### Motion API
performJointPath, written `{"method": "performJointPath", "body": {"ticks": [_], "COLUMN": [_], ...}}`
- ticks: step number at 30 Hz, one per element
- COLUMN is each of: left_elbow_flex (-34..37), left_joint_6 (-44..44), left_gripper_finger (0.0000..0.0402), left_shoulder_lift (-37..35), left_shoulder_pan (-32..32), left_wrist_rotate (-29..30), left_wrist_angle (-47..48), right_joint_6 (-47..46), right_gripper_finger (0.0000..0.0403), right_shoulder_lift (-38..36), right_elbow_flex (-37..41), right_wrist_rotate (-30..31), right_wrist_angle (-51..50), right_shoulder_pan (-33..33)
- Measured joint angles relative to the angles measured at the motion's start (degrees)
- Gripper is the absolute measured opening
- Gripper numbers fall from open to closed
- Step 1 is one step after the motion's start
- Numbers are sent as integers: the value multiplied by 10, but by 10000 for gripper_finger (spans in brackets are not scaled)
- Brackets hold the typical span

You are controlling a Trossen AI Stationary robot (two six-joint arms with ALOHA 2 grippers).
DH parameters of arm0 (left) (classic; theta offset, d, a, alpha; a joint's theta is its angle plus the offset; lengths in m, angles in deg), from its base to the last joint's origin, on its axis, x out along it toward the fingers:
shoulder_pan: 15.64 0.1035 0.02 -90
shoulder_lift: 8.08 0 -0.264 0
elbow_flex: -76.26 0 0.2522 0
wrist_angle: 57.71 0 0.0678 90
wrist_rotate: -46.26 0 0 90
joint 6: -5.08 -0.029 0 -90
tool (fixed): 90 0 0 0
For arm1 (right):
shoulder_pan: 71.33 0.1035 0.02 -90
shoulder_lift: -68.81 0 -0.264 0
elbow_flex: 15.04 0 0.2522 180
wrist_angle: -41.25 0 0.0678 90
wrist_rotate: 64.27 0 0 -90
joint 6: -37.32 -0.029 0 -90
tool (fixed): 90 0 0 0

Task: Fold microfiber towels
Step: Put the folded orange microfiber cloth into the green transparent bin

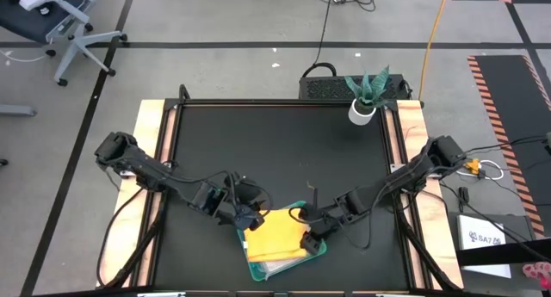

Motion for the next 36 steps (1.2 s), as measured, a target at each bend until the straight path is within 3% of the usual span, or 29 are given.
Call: {"method": "performJointPath", "body": {"ticks": [6, 20, 36], "left_elbow_flex": [0, 0, 0], "left_joint_6": [-32, -76, -91], "left_gripper_finger": [175, 175, 175], "left_shoulder_lift": [0, 0, 0], "left_shoulder_pan": [1, 2, 2], "left_wrist_rotate": [-1, -2, -2], "left_wrist_angle": [0, 0, 0], "right_joint_6": [-41, -136, -161], "right_gripper_finger": [137, 135, 134], "right_shoulder_lift": [35, 2, 27], "right_elbow_flex": [0, 0, 0], "right_wrist_rotate": [-16, -77, -43], "right_wrist_angle": [5, 1, -42], "right_shoulder_pan": [-3, -18, -14]}}
